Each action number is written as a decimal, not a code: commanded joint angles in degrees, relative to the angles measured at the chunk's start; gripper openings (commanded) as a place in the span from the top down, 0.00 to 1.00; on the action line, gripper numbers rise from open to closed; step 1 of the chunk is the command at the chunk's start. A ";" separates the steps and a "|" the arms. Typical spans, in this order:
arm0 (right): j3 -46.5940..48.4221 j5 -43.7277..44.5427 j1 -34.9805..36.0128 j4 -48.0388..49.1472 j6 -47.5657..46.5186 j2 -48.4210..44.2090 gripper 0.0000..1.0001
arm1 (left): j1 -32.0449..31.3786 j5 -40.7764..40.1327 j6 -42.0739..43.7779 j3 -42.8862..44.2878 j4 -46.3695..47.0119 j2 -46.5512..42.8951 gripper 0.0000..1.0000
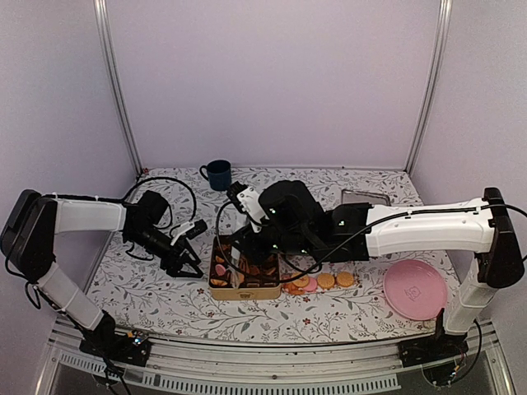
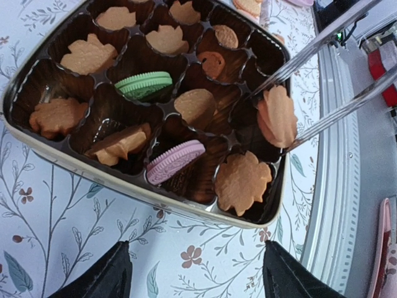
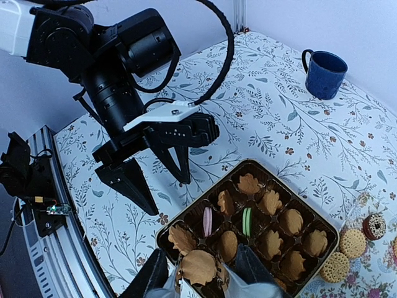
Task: Pack the cookies
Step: Place the fake cookies in the empty pocket of the box.
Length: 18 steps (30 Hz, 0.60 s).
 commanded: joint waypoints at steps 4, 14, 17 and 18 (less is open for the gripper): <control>0.58 -0.85 0.45 3.58 0.28 -2.08 0.62 | 0.47 -0.26 1.06 0.76 0.30 -0.42 0.27; 0.39 2.07 0.41 4.22 -0.79 -3.36 0.65 | 0.46 -0.49 0.89 0.93 0.36 -0.33 0.27; 0.10 3.04 0.41 4.26 -1.64 -3.98 0.68 | 0.48 -0.61 0.89 1.09 0.39 -0.38 0.27; -0.02 3.06 0.41 4.30 -1.86 -4.01 0.68 | 0.45 -0.66 0.90 1.11 0.43 -0.41 0.27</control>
